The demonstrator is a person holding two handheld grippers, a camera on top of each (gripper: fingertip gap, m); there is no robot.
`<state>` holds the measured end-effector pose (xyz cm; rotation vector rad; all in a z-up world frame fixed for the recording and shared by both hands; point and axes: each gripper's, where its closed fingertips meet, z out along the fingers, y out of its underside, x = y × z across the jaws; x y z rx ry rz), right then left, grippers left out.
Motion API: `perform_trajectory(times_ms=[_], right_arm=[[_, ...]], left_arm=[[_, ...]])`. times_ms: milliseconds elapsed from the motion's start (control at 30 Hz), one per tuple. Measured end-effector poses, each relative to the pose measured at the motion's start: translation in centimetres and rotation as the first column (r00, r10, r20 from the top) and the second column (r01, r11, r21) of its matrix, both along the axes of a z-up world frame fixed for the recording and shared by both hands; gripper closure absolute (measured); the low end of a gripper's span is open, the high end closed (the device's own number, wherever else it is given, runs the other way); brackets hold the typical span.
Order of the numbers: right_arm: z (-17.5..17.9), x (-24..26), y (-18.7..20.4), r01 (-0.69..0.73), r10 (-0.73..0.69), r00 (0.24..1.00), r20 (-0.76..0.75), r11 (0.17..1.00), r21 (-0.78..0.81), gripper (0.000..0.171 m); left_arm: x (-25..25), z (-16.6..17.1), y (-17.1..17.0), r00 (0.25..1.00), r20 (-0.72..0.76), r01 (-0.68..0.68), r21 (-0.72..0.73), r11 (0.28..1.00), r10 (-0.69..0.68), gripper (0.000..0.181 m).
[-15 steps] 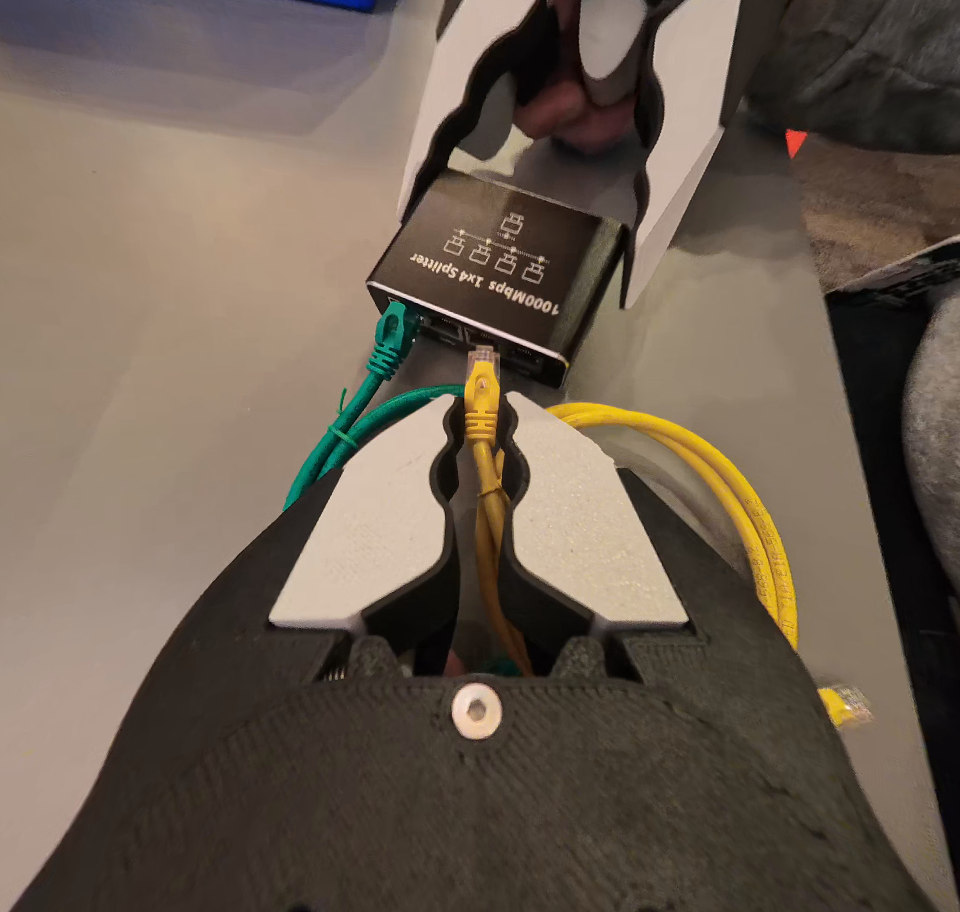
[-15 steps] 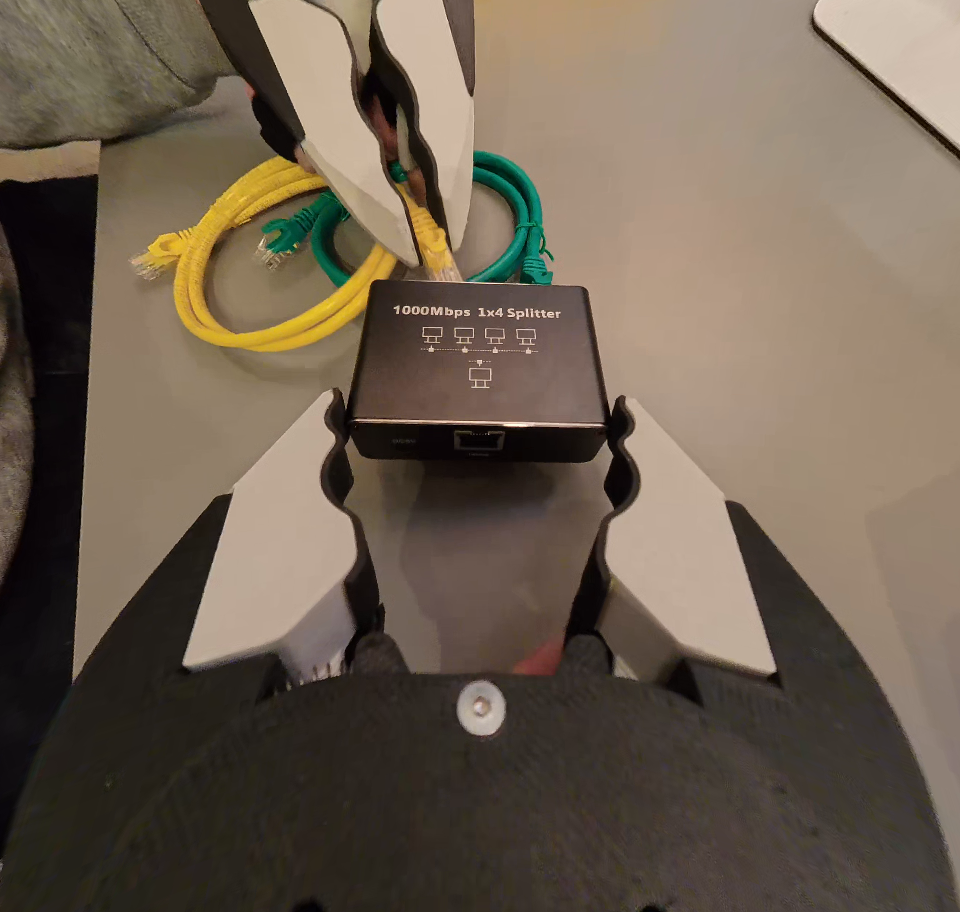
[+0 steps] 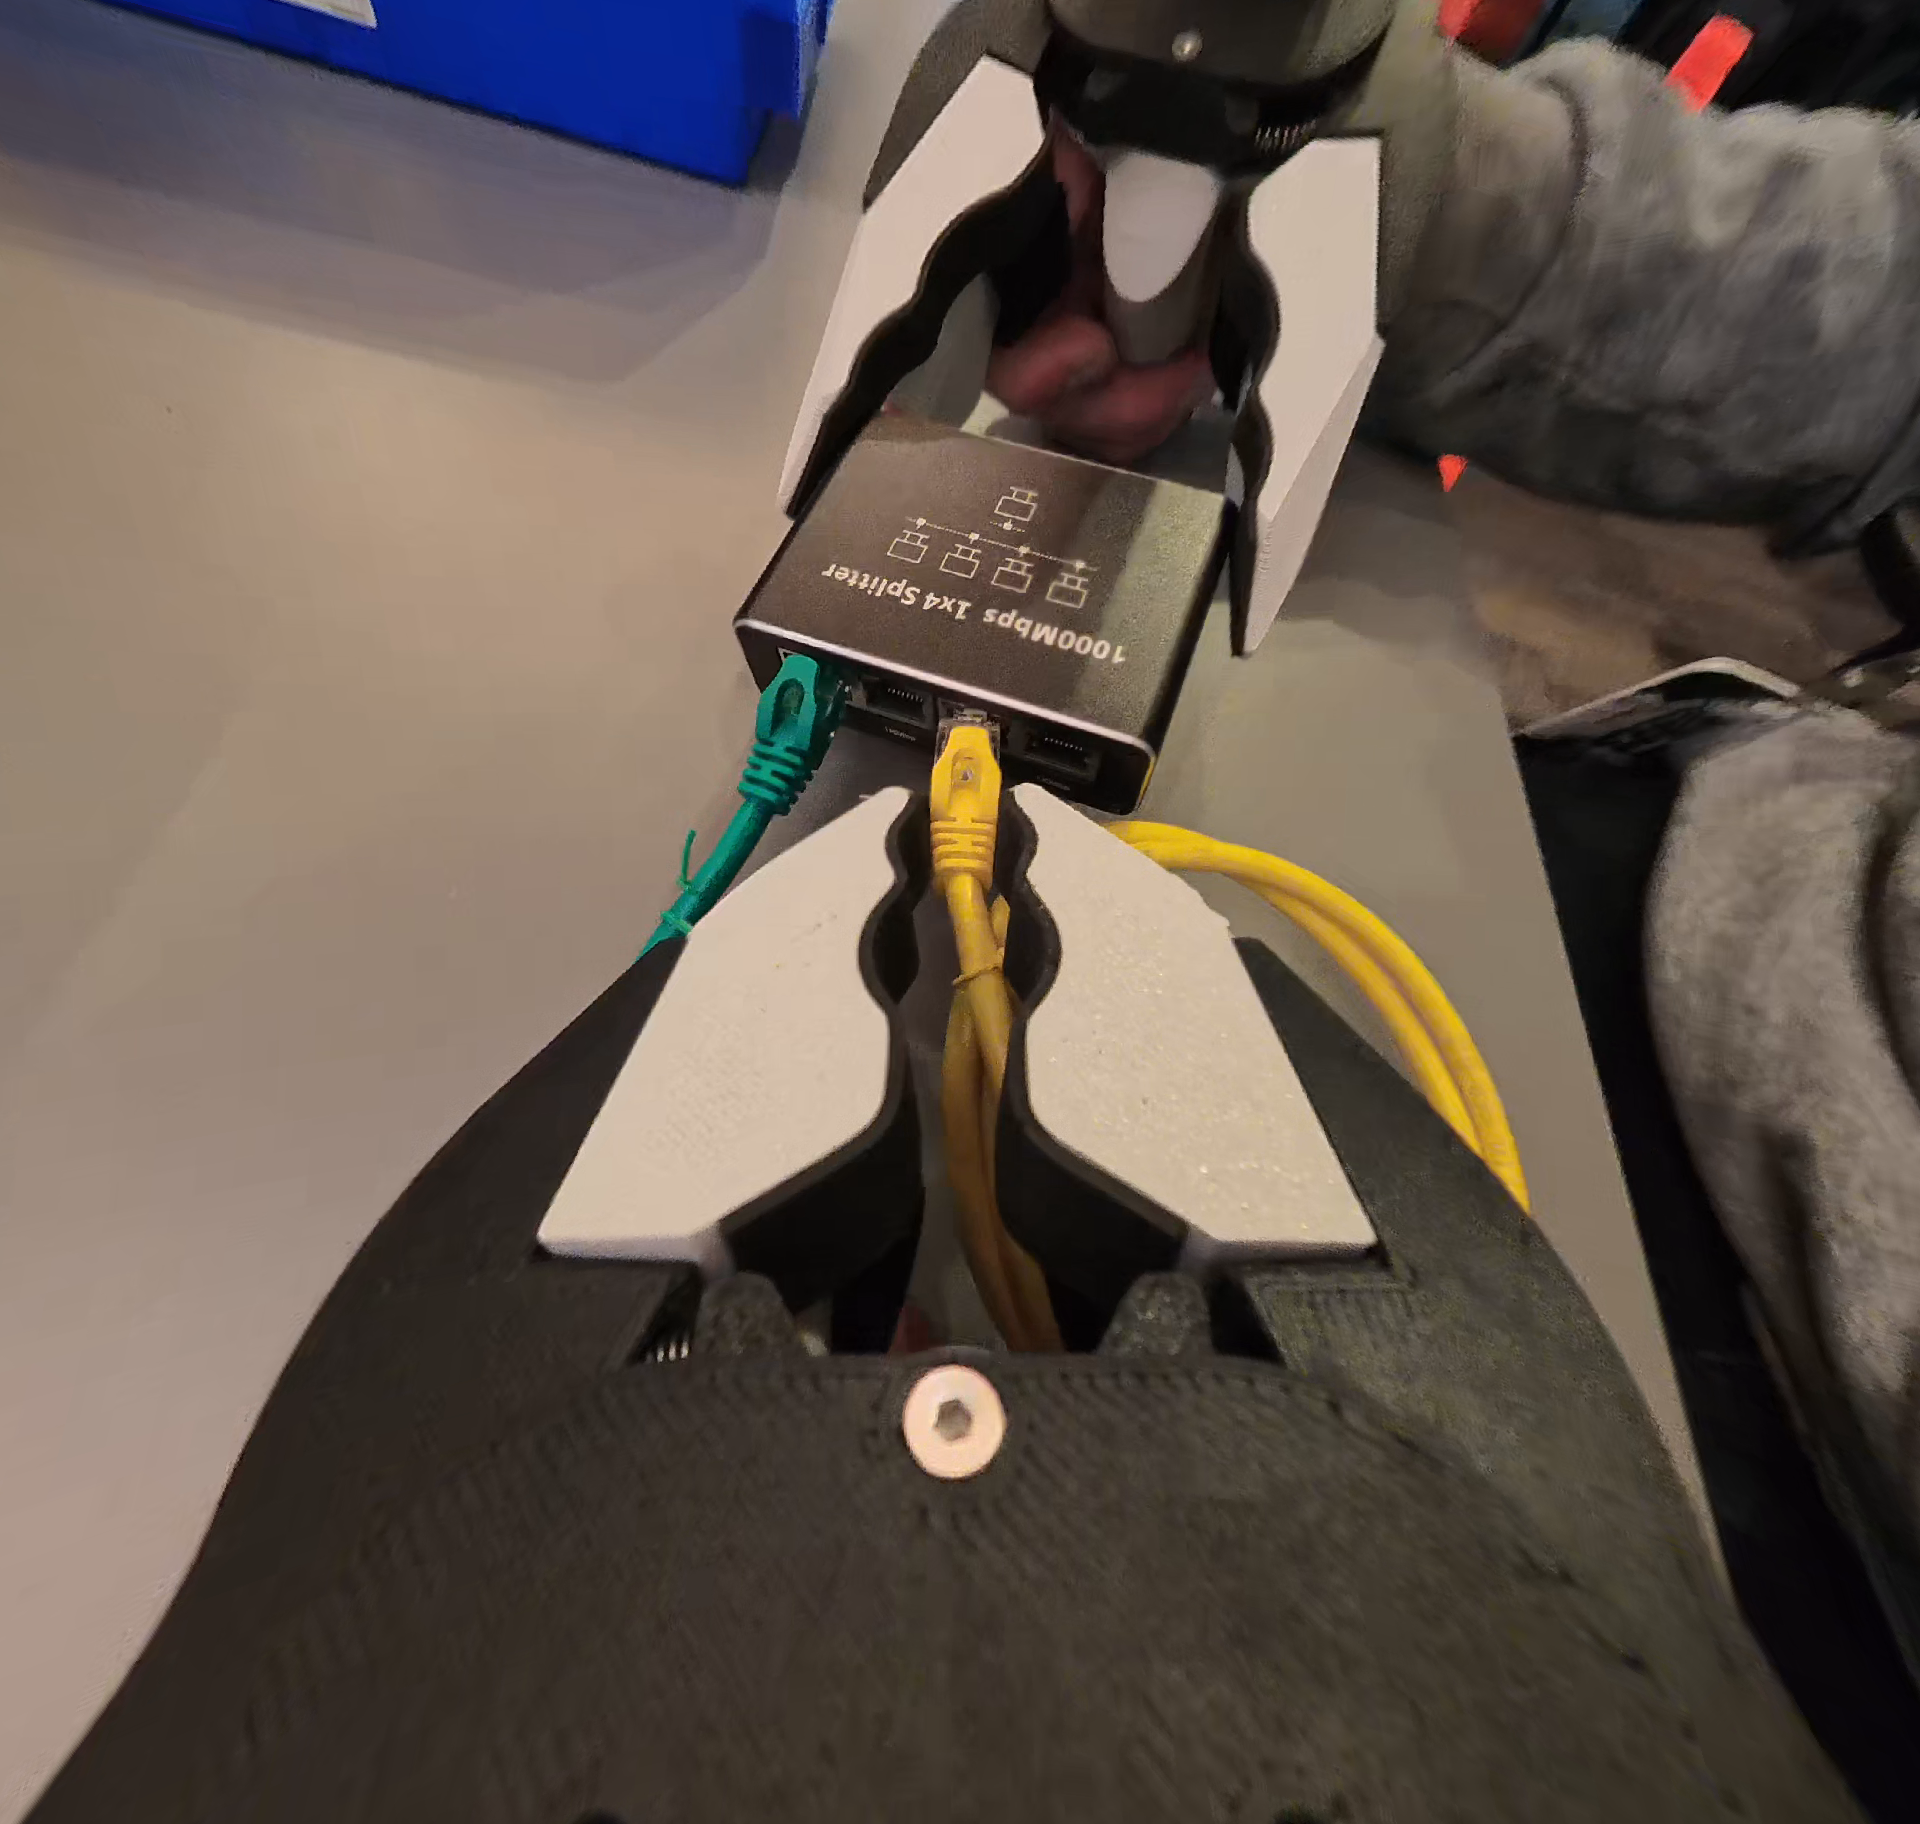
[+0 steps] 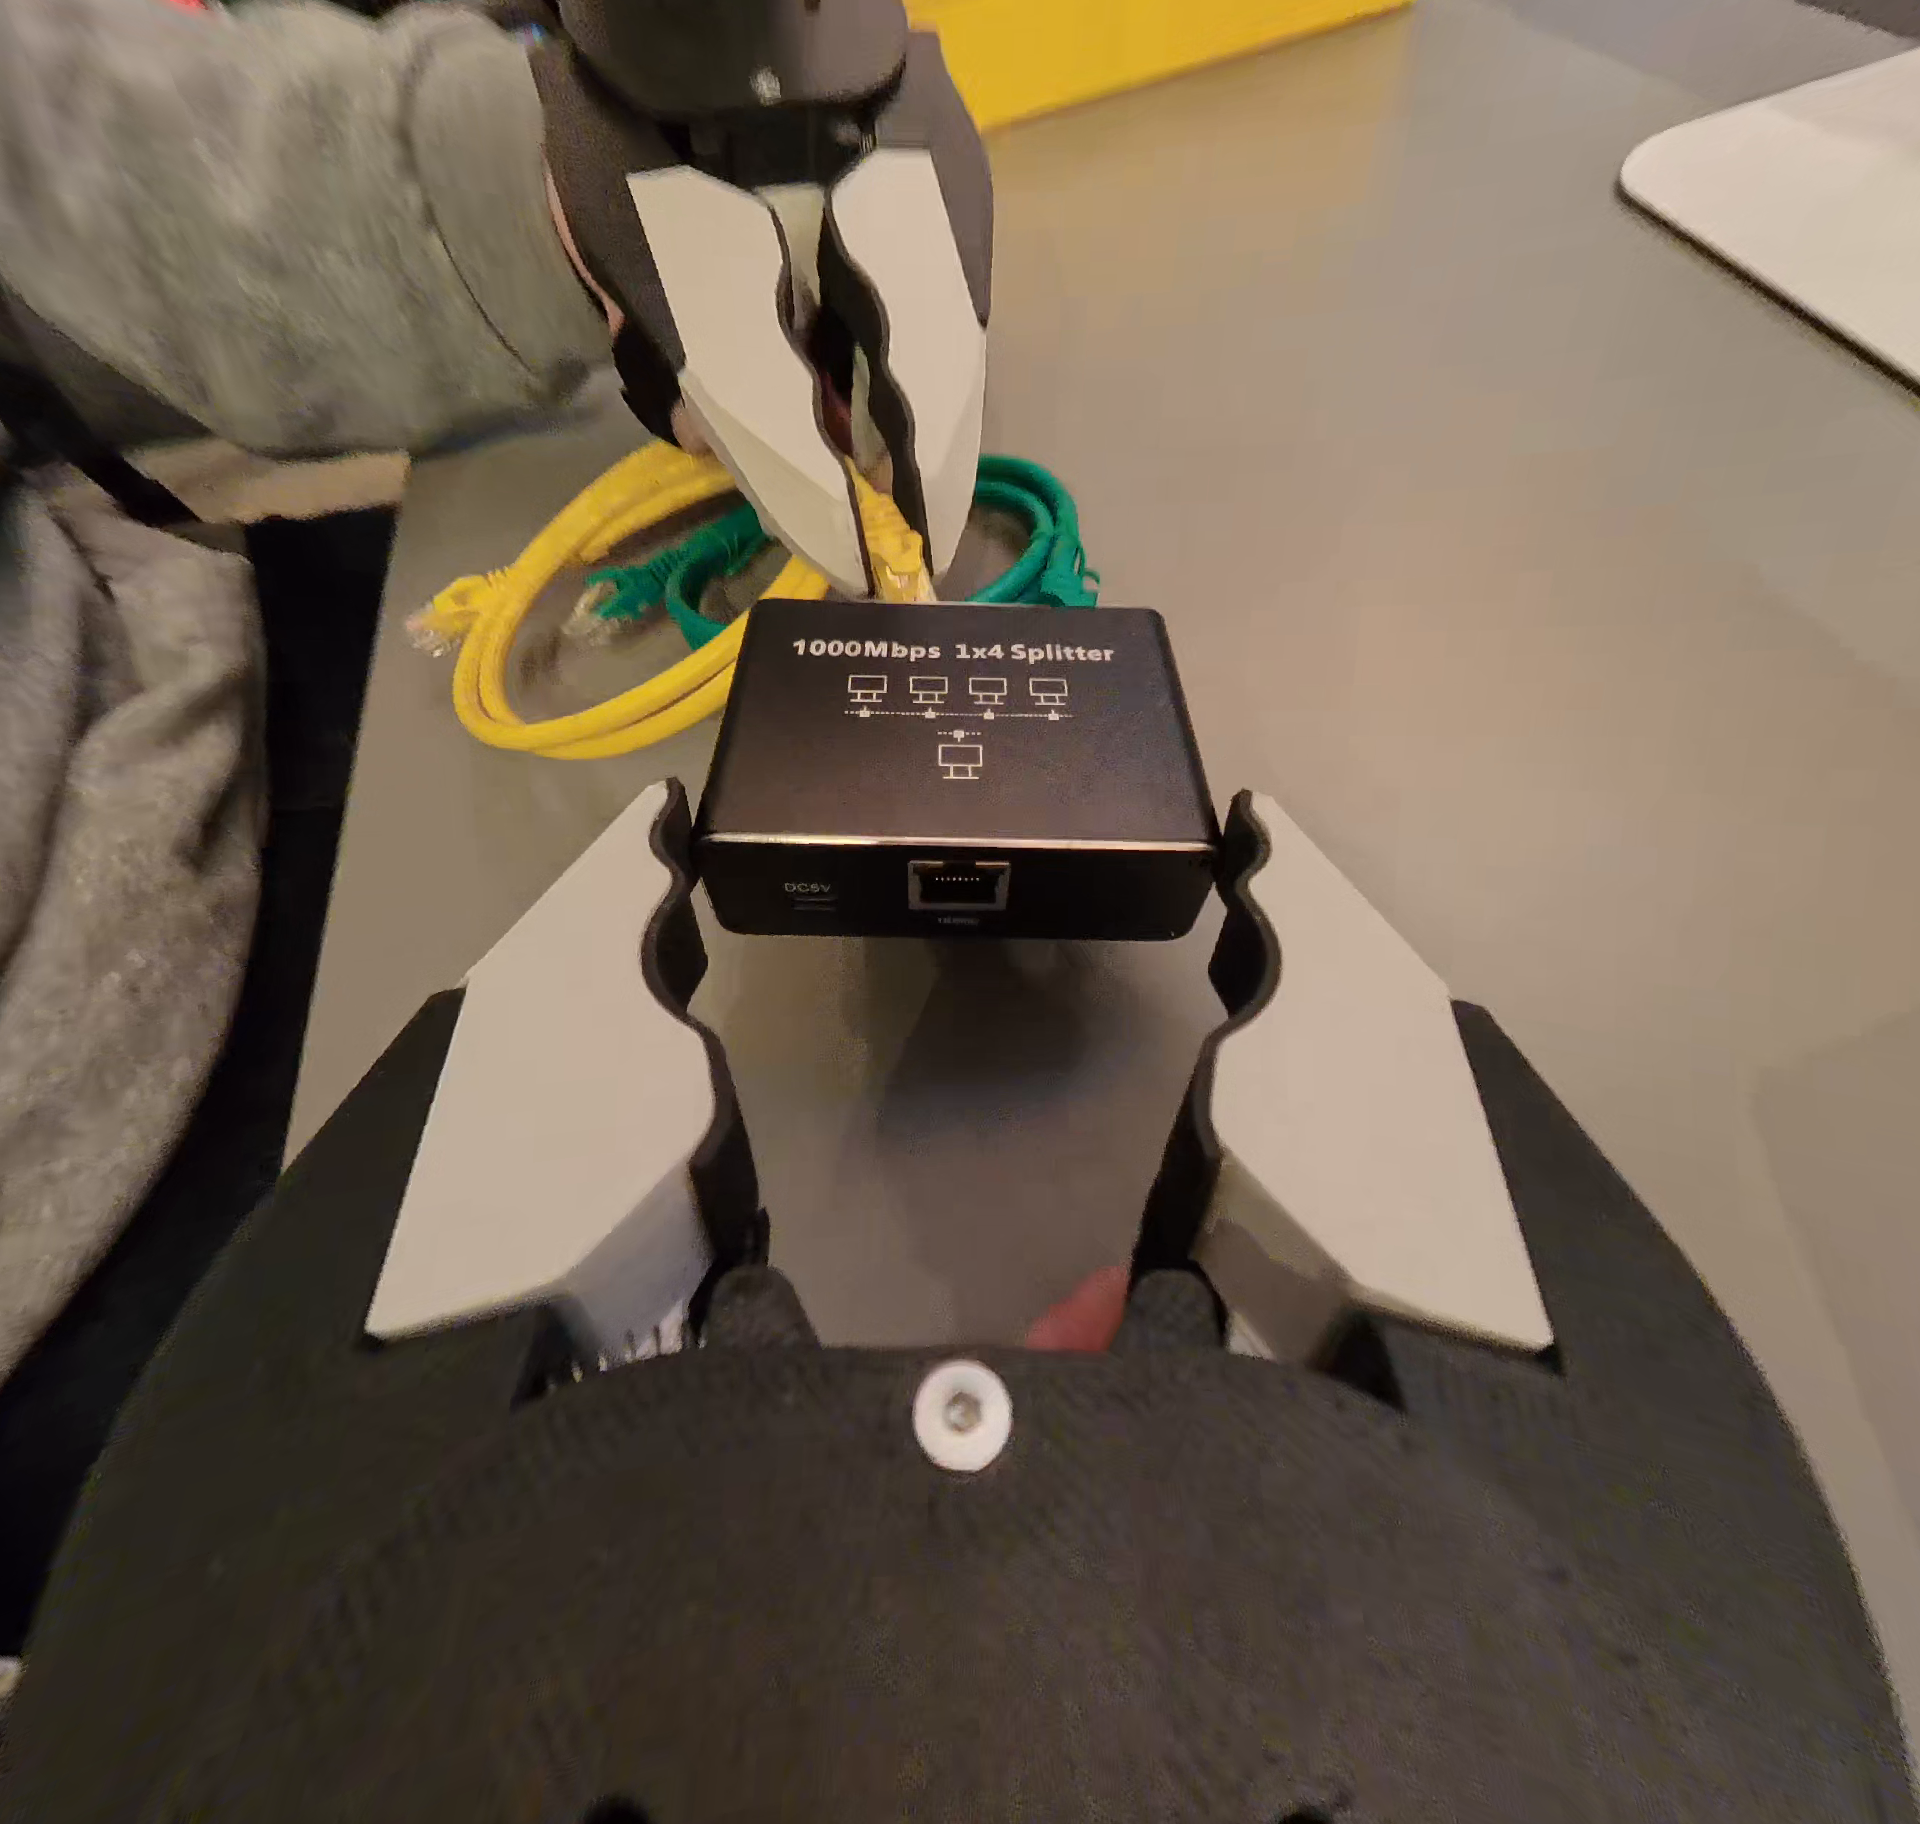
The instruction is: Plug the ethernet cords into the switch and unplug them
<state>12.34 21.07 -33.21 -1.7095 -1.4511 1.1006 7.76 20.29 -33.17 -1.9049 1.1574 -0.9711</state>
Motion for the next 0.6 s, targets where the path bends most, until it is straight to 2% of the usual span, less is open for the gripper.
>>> perform_trajectory(times_ms=[33, 267, 600], right_arm=[[0.4, 0.1, 0.1, -0.001, 0.001, 1.000, -0.025, 1.000, -0.012, 0.073], [2.4, 0.7, 0.1, -0.024, 0.015, 0.987, -0.162, 0.998, -0.053, 0.073], [5.1, 1.6, 0.7, -0.062, 0.021, 0.938, -0.347, 0.992, -0.109, 0.072]], left_arm=[[0.2, 0.2, 0.0, 1.000, 0.024, -0.005, -0.005, 1.000, 0.005, 0.169], [1.1, 2.2, -0.1, 0.983, 0.180, -0.023, -0.029, 0.999, 0.028, 0.170], [2.4, 3.9, -0.1, 0.953, 0.297, -0.060, -0.003, 0.998, 0.058, 0.169]])
